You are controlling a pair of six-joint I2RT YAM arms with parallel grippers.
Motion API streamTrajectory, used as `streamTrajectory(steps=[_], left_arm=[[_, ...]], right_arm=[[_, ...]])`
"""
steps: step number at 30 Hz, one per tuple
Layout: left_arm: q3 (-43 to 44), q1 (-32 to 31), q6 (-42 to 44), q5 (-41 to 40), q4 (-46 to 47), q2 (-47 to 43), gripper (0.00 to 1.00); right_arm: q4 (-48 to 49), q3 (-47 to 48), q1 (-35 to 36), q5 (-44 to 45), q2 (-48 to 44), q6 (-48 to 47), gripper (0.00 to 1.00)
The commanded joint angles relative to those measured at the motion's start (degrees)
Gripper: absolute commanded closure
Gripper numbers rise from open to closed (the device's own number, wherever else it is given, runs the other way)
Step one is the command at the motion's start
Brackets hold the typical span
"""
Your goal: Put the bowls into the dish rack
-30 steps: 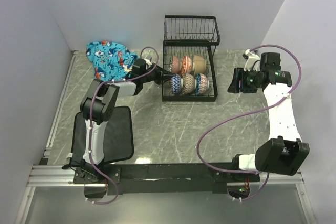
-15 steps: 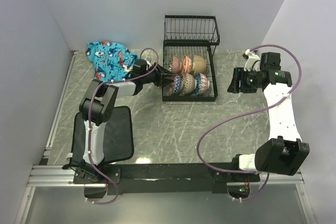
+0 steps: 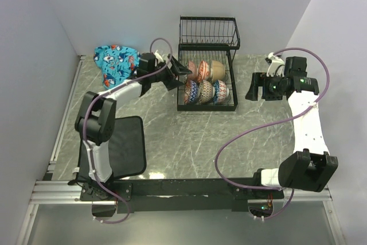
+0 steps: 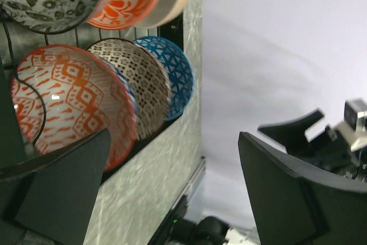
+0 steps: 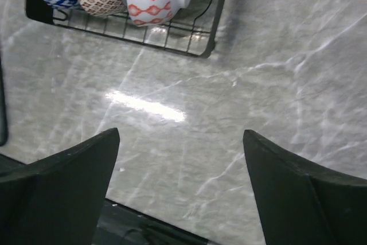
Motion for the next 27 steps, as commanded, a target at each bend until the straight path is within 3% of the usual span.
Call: streamTrajectory(steps=[1, 6, 10, 16, 18, 27], left_arm=[[4.31, 0.92, 14.85, -0.33, -11.19, -10.63, 0.0], [5.37, 1.54, 25.23, -3.41, -21.31, -16.52, 0.01], [6.42, 1.89, 42.07, -10.25, -27.64, -19.16, 0.01], [1.09, 3.12, 60.47, -24.93, -28.09, -24.0, 0.03], [-0.77, 4.26, 61.46, -28.28, -27.48, -25.92, 0.03], [-6.76, 8.48, 69.82, -28.29, -28.79, -31.21, 0.03]], right_arm=[[4.26, -0.16, -0.37, 0.74, -2.18, 1.1, 0.0], [7.34, -2.1, -0.28, 3.28, -3.76, 4.7, 0.0], [10.33, -4.73, -0.28, 17.3, -5.08, 11.19, 0.0], [11.56, -7.72, -0.28, 25.17, -7.97, 13.58, 0.0], [11.39, -8.95, -0.28, 25.36, -8.59, 14.55, 0.0], [13.67, -12.56, -0.29, 23.24, -13.69, 15.07, 0.0]])
